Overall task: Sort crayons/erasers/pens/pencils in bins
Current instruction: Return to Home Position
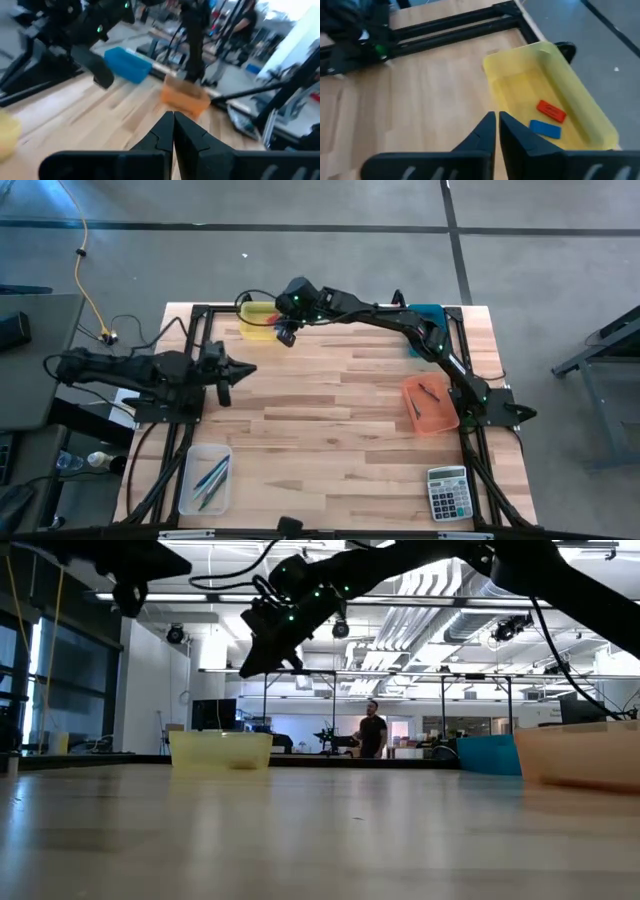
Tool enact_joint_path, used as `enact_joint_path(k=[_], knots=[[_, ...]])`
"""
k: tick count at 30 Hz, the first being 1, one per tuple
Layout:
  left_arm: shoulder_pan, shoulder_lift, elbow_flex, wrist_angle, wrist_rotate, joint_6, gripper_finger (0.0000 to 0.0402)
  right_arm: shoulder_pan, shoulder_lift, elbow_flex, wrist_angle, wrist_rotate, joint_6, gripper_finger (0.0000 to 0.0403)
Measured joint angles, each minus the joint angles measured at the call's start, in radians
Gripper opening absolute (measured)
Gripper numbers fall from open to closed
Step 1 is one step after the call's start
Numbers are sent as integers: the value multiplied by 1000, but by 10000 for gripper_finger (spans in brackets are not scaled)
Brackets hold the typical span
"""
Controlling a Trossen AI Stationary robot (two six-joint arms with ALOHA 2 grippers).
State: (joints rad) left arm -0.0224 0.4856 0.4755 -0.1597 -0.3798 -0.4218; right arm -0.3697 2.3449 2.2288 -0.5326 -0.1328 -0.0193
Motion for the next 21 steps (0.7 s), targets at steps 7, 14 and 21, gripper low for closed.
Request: enact_joint_path(k=[7,14,21], knots=[[149,-17,-88,202,138,47,0,55,-14,-1,-7,-38,-23,3],[272,-66,-88,197,261,93,0,123,-16,-91,192,53,30,0],[338,-121,-88,131,350,111,0,139,-71,-387,507,73,128,0]])
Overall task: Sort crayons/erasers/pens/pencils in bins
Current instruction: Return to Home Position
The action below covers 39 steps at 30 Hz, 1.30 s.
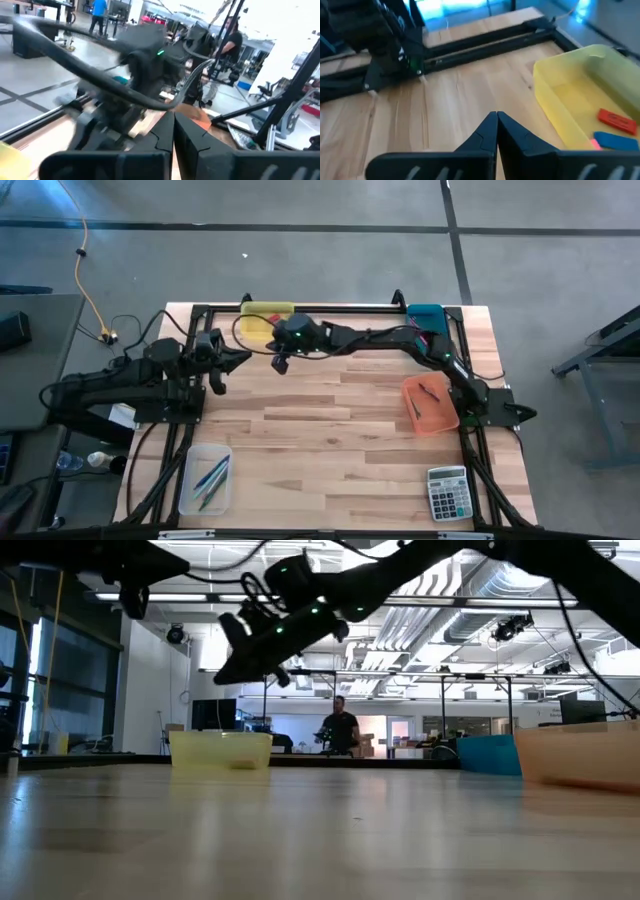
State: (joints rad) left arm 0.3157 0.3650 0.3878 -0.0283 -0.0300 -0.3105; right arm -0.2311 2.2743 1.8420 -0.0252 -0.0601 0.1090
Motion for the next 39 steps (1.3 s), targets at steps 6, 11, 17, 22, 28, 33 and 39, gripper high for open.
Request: enact_joint_path(k=[6,11,17,22,28,33,39], knots=[[13,-14,0,-28,0,-6,0,4,-194,-362,225,83,28,0],[11,-13,0,-97,-16,53,0,22,-443,-683,312,146,44,0],[11,-13,0,-117,-42,-40,0,94,-812,-1032,334,193,55,0],[11,-13,0,-46,-42,79,0,153,-1141,-1294,343,194,97,0],[11,-13,0,-20,-42,87,0,210,-1553,-1520,317,167,101,0],[11,-13,0,-28,-43,141,0,232,-1854,-1632,204,131,119,0],[11,-13,0,-53,-69,224,0,234,-2205,-1699,15,130,74,0]])
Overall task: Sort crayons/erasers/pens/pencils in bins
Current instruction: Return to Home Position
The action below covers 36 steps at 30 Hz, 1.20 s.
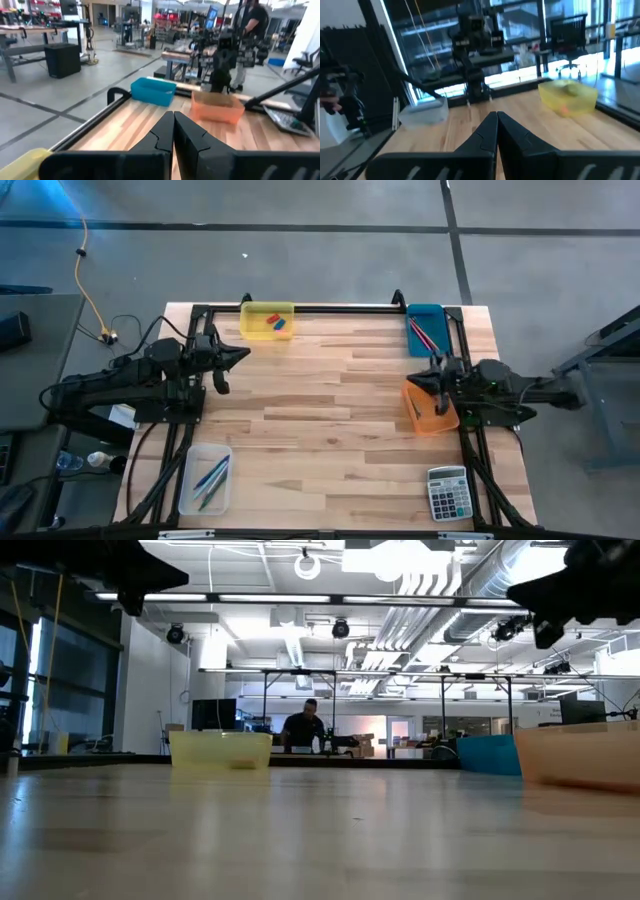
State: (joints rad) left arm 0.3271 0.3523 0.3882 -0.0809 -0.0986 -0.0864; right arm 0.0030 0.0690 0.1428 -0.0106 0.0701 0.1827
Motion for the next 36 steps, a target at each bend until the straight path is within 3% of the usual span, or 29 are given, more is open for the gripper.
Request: enact_joint_path(k=[1,4,10,14,20,28,36], knots=[[0,0,0,-12,0,3,0,-1,-57,-6,-42,3,-4,0],[2,-4,-2,-54,0,5,0,-3,-65,-19,-104,19,-10,0],[15,-71,-157,86,22,-51,0,-3,-69,-66,-113,35,2,0],[15,-171,-243,149,18,-51,0,-3,-69,-85,-93,33,37,0],[14,-352,-354,111,-8,-66,0,-3,-68,-87,-88,34,22,0],[29,-331,-378,112,-43,-5,0,-3,-67,-87,-87,55,11,0],[136,-349,-376,111,-38,-62,0,-3,-68,-87,-74,200,-60,0]])
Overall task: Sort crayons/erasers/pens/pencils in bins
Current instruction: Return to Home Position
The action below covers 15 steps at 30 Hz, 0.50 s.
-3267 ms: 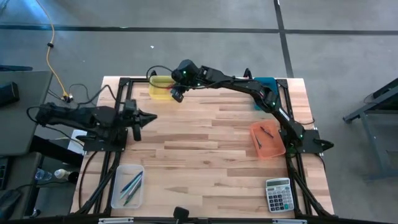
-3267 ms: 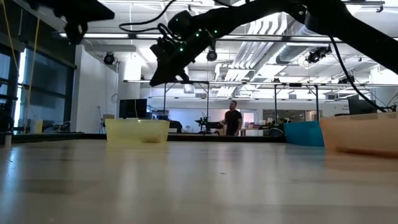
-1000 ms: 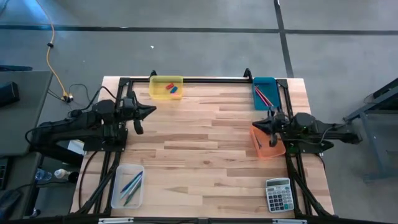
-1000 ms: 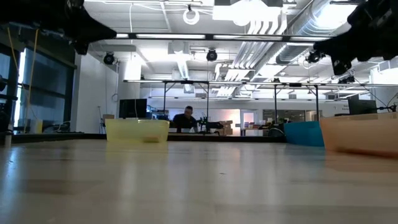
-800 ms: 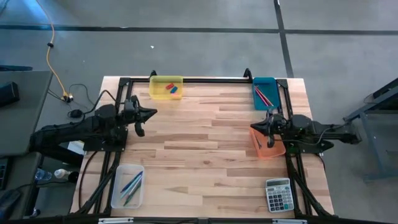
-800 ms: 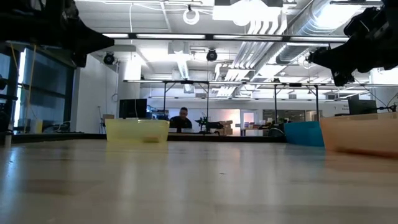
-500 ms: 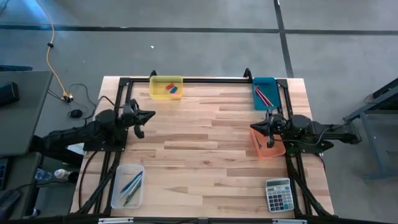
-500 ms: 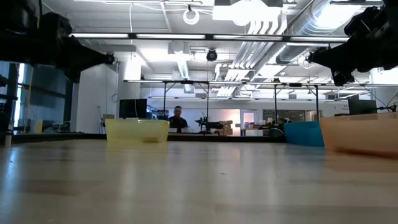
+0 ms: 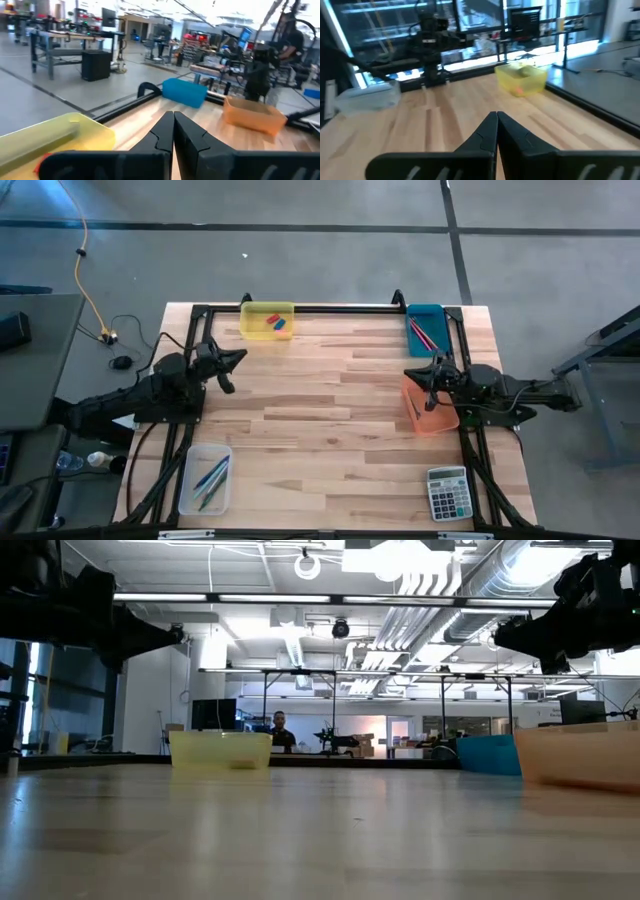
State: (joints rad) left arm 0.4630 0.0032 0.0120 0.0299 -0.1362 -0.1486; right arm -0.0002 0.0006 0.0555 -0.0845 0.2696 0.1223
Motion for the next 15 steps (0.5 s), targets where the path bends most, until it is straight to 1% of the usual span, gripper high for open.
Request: enact_joint_path(k=[6,11,15], knots=[[63,0,0,-9,63,18,0,0,5,0,1,19,16,0],[74,0,0,-8,41,-5,0,0,13,0,0,12,-78,0],[73,0,0,-8,41,5,1,0,13,0,0,11,-101,0]])
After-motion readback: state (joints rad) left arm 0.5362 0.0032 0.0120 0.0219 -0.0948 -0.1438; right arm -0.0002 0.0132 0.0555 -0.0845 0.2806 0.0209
